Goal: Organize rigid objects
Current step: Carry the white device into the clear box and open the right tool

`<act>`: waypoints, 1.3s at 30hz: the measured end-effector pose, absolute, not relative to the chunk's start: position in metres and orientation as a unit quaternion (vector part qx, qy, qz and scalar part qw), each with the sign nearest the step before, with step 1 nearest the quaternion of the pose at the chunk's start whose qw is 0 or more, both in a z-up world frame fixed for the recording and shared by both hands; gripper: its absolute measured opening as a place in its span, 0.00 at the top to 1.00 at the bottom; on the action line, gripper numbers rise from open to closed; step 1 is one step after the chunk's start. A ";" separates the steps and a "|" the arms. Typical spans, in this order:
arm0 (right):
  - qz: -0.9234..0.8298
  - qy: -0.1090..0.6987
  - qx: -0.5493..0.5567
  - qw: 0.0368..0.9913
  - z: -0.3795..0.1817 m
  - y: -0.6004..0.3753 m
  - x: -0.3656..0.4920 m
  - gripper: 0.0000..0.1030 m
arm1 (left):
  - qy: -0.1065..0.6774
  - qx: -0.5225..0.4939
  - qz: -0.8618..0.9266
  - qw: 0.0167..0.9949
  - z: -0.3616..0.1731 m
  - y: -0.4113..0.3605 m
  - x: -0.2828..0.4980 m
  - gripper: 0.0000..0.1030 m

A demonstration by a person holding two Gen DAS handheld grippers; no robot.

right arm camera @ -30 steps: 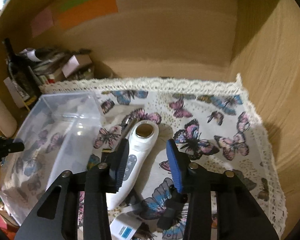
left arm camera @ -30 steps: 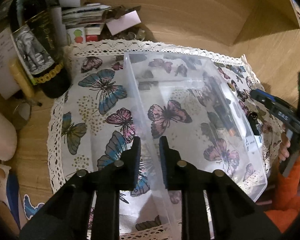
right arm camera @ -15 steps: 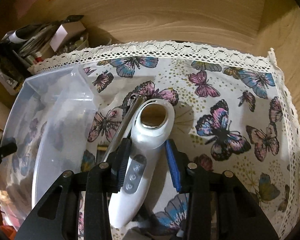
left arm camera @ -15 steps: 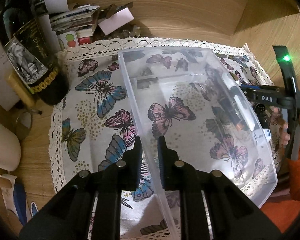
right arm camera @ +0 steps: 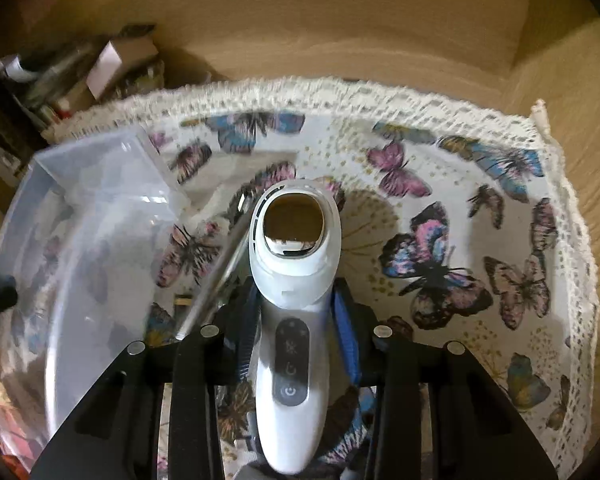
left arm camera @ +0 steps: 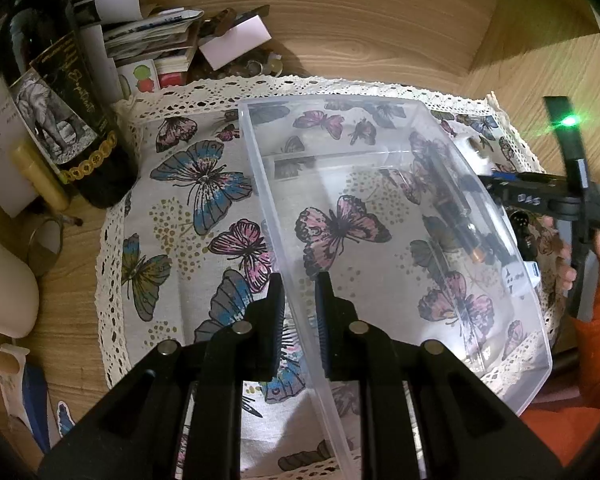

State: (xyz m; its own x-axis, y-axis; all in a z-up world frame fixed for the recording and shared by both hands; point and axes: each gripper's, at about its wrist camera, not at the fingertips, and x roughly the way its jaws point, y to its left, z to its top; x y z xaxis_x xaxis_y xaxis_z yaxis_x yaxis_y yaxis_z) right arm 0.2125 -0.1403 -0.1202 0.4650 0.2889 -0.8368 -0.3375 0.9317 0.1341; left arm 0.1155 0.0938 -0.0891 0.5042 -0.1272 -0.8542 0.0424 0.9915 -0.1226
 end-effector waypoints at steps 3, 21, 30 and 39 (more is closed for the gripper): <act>0.182 0.453 -0.021 0.873 -0.097 -0.148 0.198 0.68 | 0.494 -0.044 -0.047 0.867 -0.089 0.093 0.115 0.85; 0.294 0.284 -0.010 0.912 0.011 -0.113 0.133 0.69 | 0.492 -0.050 -0.030 0.869 -0.089 0.092 0.114 0.86; 0.335 0.317 -0.035 0.887 -0.010 -0.072 0.137 0.69 | 0.489 -0.044 -0.029 0.870 -0.090 0.091 0.113 0.86; 0.329 0.372 -0.081 0.864 -0.045 -0.044 0.154 0.69 | 0.488 -0.038 -0.031 0.872 -0.090 0.089 0.112 0.86</act>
State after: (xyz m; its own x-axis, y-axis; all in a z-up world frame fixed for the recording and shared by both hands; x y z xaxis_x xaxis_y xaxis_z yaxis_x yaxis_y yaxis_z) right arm 0.1542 -0.0438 -0.0451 0.5069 0.5080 -0.6964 -0.6282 0.7709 0.1051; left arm 0.1125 0.0887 -0.0902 0.5222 -0.0914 -0.8479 0.0174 0.9952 -0.0965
